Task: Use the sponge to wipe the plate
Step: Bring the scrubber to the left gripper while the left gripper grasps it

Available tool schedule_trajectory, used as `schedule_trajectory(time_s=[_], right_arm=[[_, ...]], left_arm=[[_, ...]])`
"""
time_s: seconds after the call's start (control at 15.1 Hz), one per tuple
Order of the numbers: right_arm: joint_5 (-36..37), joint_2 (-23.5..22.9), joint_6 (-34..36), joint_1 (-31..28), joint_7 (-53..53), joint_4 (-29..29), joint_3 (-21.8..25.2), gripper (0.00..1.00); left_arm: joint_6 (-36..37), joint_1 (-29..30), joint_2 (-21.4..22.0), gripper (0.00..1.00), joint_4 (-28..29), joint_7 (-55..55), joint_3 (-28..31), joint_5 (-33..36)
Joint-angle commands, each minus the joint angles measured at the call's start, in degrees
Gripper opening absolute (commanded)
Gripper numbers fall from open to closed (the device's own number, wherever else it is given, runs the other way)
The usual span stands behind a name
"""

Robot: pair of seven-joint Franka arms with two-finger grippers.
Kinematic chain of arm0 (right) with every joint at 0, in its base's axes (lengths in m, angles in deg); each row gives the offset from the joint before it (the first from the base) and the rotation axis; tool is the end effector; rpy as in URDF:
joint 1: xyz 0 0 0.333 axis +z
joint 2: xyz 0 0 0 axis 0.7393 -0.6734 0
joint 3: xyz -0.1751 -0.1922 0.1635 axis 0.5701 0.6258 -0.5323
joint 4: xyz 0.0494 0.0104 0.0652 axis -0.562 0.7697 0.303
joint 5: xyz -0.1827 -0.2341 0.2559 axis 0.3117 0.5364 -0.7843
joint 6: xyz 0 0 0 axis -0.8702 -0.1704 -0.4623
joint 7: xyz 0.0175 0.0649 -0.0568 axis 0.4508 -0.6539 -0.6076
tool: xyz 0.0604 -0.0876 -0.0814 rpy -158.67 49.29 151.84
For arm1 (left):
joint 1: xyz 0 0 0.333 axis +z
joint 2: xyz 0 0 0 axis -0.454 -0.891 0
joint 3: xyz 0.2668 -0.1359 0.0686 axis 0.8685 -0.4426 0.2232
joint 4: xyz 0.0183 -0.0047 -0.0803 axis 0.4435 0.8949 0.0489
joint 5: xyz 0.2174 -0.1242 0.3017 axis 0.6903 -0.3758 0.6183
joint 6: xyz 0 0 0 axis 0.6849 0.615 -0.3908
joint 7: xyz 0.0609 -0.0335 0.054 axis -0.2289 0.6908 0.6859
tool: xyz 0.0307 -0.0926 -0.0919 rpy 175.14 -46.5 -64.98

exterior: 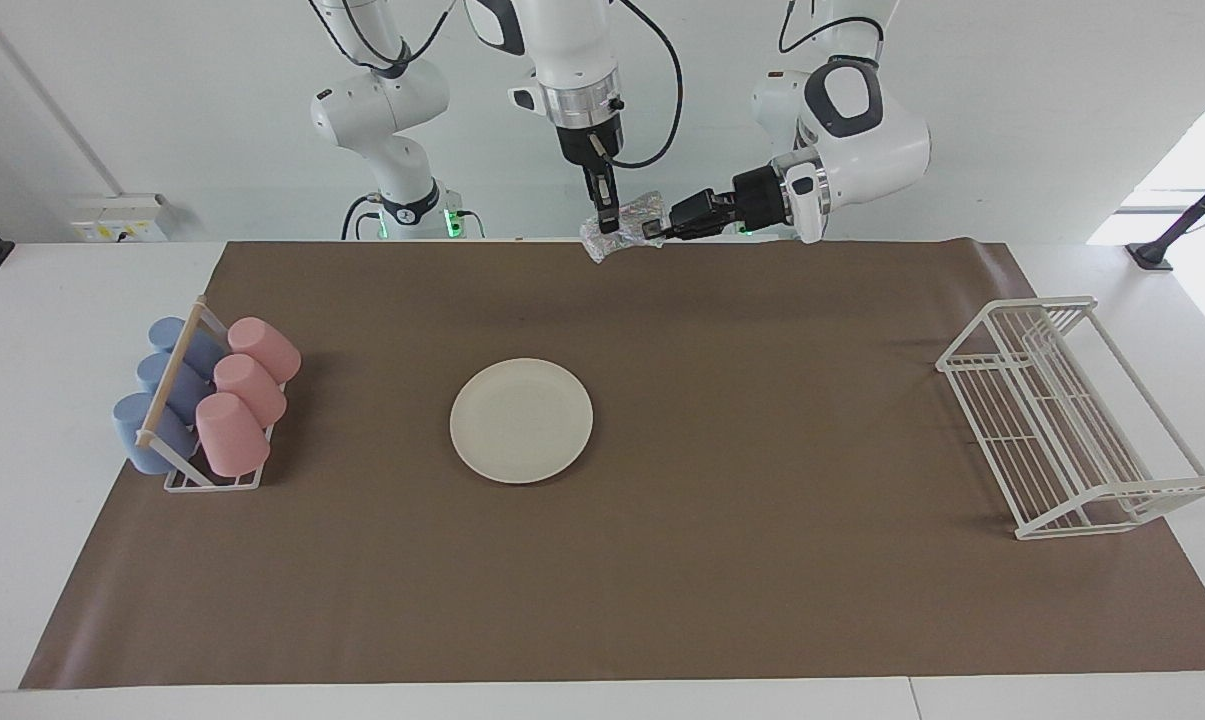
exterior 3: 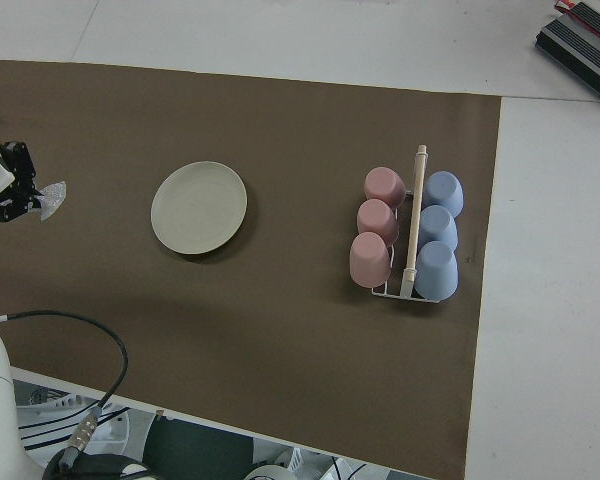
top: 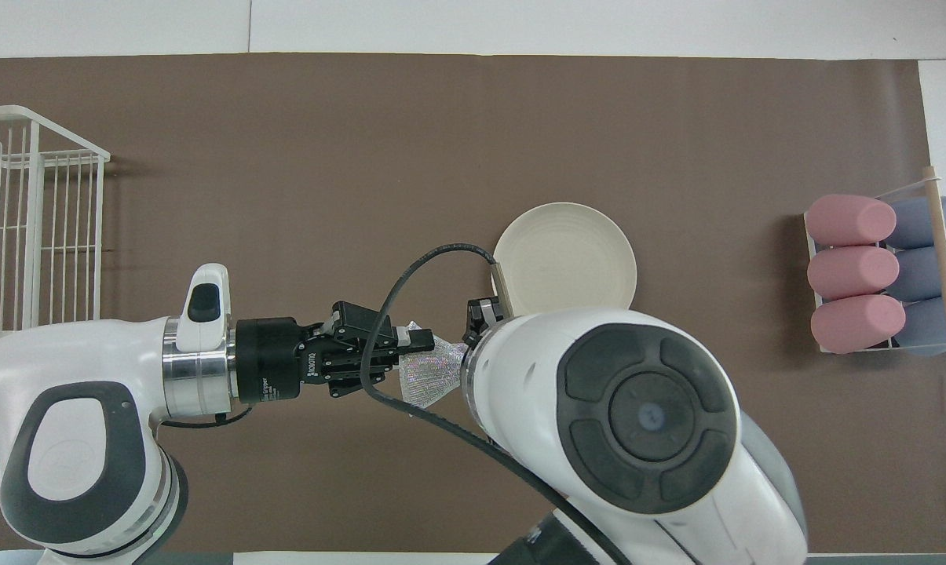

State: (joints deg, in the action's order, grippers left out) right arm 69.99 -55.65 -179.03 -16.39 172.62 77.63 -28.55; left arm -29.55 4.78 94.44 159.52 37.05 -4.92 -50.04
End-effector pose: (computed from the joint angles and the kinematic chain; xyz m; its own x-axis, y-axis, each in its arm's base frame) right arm 0.4314 0.3669 0.5587 0.1388 -0.9753 -0.1716 -0.9899 -0.1317 -0.0520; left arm 0.4158 -0.2690 0.4786 0.8644 0.1618 -0.4761 0.5028 -0.2747 0.8196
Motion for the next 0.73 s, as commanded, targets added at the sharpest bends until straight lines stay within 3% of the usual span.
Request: schedule_trajectory(time_s=[0.0,0.13,0.2,0.26,0.33,0.53,0.66], right_arm=[[1.3,0.1,-0.5,-0.4,0.6,0.3,-0.2,0.0],[1.9,0.4,-0.2,-0.7,-0.2,0.3,-0.2,0.0],[2.4,0.8,0.3,-1.0,-1.1,0.3,-0.2,0.33],[2.5,1.2,0.7,-1.0,-3.0,0.5,-0.2,0.84],[2.6,1.4,1.1,-1.3,-4.8,0.7,-0.1,1.0],[2.6,2.5,3.2,-4.0,-17.5,0.8,0.2,1.0],[2.4,3.1,6.6,-8.1,-32.7,0.7,0.5,1.0]], left_arm=[[1.1,-1.0,0.2,0.0,0.4,1.6,0.8,-1.0],[1.3,-0.7,0.3,0.0,0.4,1.9,0.8,-1.0],[1.5,-0.6,0.4,0.0,0.4,2.2,0.9,-1.0],[1.8,-0.5,0.4,0.0,0.4,2.2,0.9,-1.0],[2.0,-0.5,0.4,0.0,0.4,2.2,1.0,-1.0],[1.9,-0.5,0.4,0.0,0.4,2.2,1.0,-0.9],[1.7,-0.4,0.4,0.0,0.3,3.3,1.1,-0.5]])
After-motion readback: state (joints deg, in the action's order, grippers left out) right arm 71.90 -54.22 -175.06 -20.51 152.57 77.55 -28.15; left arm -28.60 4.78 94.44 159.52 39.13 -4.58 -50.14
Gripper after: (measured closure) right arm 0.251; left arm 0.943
